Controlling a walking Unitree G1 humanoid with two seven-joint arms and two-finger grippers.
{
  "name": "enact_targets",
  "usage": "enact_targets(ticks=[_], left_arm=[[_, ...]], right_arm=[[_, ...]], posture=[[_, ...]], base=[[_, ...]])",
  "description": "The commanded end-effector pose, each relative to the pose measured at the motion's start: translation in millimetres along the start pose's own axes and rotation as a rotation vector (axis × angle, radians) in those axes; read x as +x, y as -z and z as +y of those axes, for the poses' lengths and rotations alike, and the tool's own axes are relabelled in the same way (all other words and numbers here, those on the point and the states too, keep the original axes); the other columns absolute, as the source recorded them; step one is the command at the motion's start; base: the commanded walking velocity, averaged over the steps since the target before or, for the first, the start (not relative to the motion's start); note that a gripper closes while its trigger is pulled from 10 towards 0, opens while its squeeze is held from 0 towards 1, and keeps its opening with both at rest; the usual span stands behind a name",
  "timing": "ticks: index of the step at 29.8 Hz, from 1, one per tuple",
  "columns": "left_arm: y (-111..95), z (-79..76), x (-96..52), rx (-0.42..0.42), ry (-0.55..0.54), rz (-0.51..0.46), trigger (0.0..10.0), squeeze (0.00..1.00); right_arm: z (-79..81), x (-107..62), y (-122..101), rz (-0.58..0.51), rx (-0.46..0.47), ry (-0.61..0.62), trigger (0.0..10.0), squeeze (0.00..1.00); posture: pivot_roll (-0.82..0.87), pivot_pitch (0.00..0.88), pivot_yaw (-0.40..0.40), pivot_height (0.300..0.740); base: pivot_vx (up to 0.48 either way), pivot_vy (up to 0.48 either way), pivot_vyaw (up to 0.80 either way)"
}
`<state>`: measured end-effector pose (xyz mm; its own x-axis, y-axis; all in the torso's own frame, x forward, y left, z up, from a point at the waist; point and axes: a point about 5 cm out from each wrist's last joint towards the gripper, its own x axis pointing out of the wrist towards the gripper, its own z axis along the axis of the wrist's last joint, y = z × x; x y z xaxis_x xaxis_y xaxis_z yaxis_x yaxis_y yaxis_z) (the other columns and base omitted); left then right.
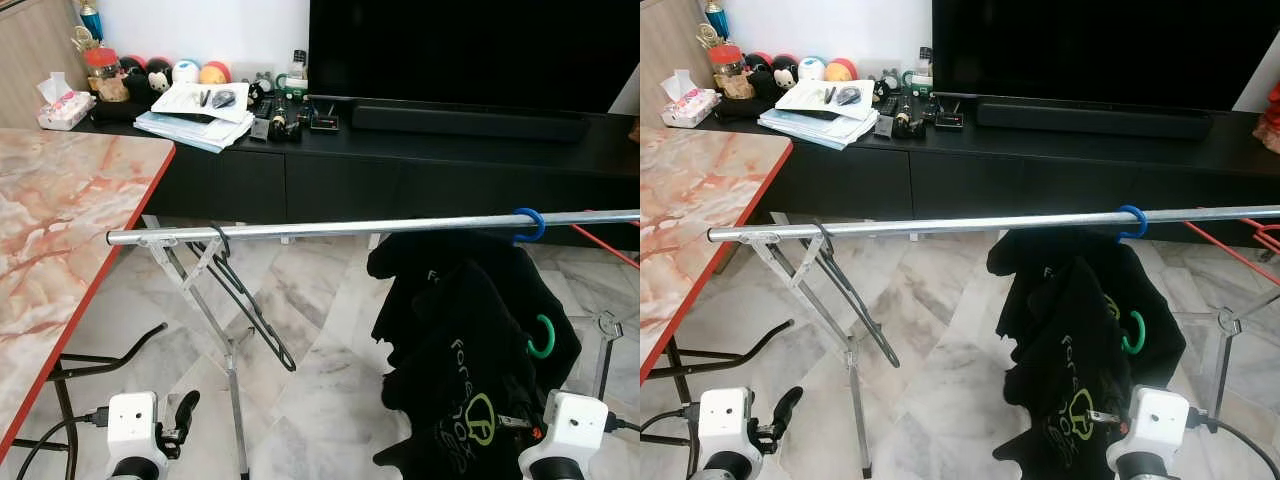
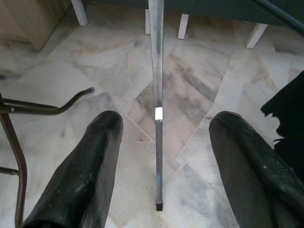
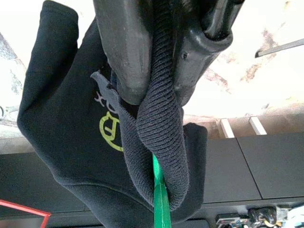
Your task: Hang hanger
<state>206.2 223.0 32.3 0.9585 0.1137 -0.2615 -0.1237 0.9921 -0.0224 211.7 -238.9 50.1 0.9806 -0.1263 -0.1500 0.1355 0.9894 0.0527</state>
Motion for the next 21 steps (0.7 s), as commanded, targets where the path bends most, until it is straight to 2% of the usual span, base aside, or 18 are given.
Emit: enact_targets(ticks=[1, 21], left_arm=[[3.4, 3.3, -3.9, 0.001, -0.009, 0.013, 10.0, 0.0], [3.2, -0.8, -1.4, -0.009, 0.005, 0.008, 10.0, 0.0]], right_arm=[[-5.7, -1.1, -7.7, -0.048, -0.015, 0.016, 10.0, 0.0], [-4.8, -0.8, -5.7, -0.045, -0.005, 0.017, 10.0, 0.0]], posture=[[0.02, 0.092, 0.008, 0.74], [0.02, 0.061, 0.01, 0.74]], base=[[-0.247, 0.0, 0.0], [-0.289, 0.0, 0.0]])
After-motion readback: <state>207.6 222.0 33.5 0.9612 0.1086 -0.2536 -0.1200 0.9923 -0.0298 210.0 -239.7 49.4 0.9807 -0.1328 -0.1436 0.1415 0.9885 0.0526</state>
